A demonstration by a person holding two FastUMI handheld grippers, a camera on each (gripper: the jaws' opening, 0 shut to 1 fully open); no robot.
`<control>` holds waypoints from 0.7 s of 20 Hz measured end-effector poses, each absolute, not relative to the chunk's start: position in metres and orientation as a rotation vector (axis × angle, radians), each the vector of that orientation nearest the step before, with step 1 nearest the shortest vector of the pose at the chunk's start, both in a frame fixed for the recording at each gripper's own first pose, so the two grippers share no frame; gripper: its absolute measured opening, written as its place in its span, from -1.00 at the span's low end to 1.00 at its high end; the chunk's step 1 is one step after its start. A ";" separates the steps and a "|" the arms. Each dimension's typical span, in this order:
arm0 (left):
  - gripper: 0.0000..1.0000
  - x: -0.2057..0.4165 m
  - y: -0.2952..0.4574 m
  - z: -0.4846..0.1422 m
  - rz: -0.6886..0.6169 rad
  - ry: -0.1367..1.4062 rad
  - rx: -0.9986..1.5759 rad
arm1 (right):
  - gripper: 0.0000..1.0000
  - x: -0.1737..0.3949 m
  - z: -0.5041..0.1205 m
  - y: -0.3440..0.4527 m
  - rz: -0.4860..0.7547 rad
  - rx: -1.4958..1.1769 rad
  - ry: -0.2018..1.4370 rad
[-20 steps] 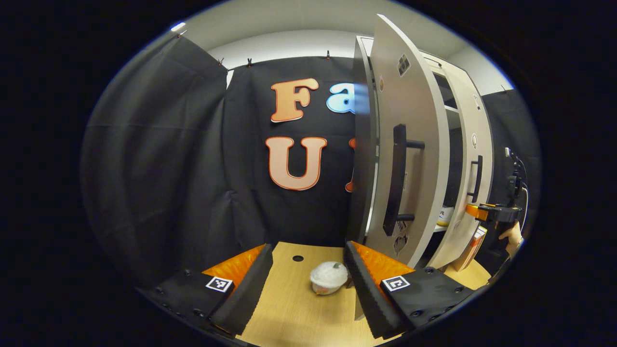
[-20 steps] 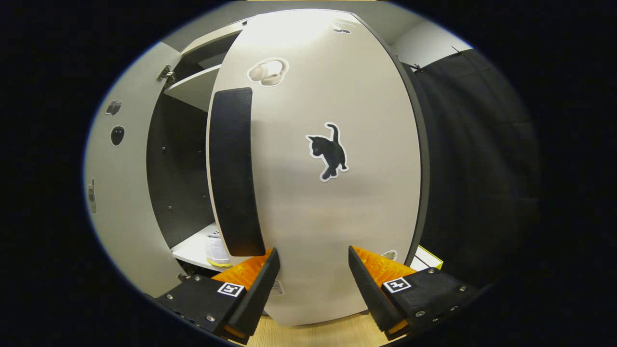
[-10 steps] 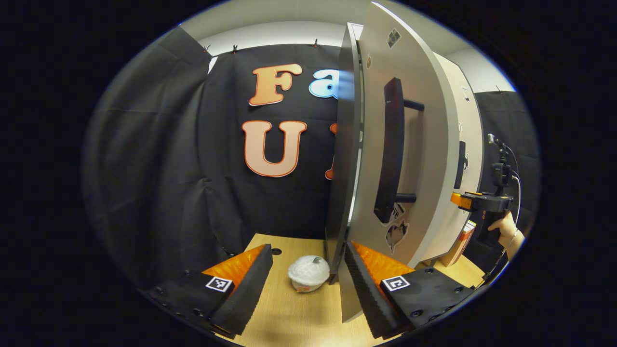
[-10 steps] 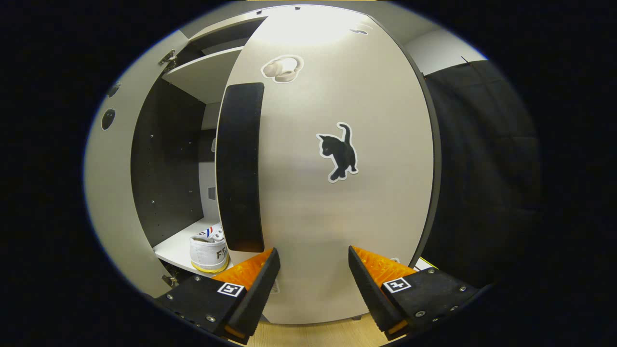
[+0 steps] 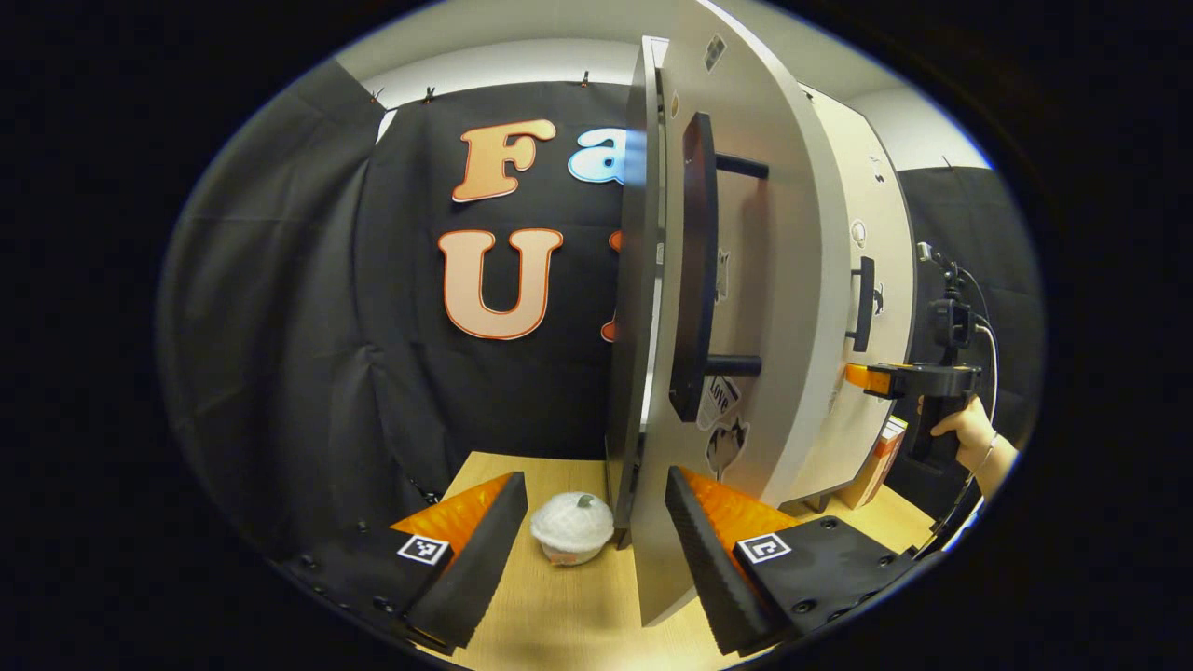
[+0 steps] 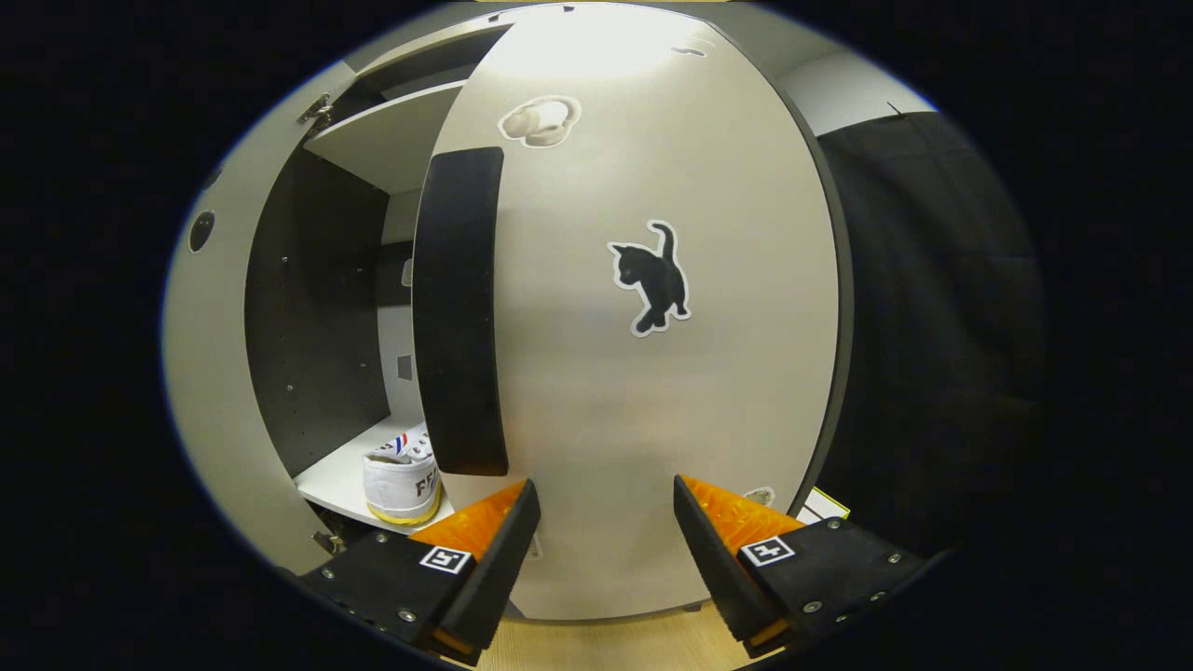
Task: Grab one shoe with the right hand and put it into the shoe cabinet, grab the other shoe with the left hand and put it into the shoe cabinet; then close the right door with the right hand and the left door with the left hand.
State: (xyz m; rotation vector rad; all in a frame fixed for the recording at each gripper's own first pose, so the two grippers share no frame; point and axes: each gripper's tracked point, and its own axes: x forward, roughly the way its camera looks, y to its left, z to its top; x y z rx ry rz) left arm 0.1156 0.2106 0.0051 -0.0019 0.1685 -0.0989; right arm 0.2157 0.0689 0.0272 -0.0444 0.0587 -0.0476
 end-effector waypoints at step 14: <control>0.87 0.107 0.144 0.012 -0.199 0.138 0.002 | 0.79 0.137 0.060 0.019 -0.056 -0.039 -0.005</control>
